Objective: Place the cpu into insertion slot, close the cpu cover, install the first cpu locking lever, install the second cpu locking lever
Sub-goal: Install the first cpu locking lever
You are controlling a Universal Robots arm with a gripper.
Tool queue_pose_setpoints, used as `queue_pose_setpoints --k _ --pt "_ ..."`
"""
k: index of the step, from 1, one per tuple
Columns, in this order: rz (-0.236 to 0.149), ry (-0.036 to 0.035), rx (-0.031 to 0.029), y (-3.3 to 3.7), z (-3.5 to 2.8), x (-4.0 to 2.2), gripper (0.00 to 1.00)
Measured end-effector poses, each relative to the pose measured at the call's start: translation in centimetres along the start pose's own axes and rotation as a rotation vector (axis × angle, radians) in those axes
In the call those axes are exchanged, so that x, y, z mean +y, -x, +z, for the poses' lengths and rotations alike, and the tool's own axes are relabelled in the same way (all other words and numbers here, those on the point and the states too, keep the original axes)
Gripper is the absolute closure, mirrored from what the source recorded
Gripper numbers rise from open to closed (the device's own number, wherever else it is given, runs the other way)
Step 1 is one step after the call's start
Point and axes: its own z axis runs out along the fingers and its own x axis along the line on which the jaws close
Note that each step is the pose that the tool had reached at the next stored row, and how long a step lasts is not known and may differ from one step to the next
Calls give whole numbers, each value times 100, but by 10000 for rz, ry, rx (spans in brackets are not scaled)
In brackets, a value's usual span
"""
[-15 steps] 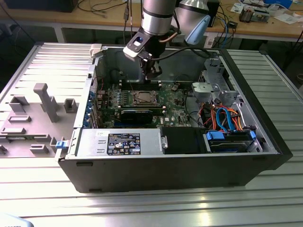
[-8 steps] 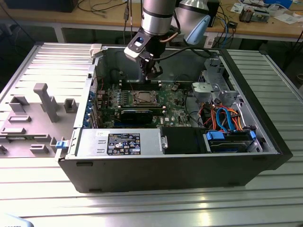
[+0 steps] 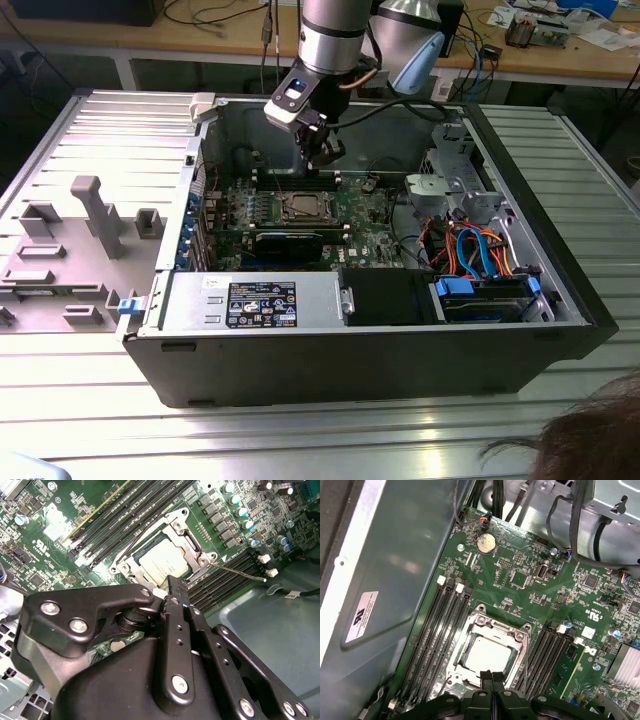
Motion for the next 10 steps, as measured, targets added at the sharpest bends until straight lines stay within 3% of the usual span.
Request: queue_pose_setpoints --k 10 --pt "-534 0 -46 0 0 0 89"
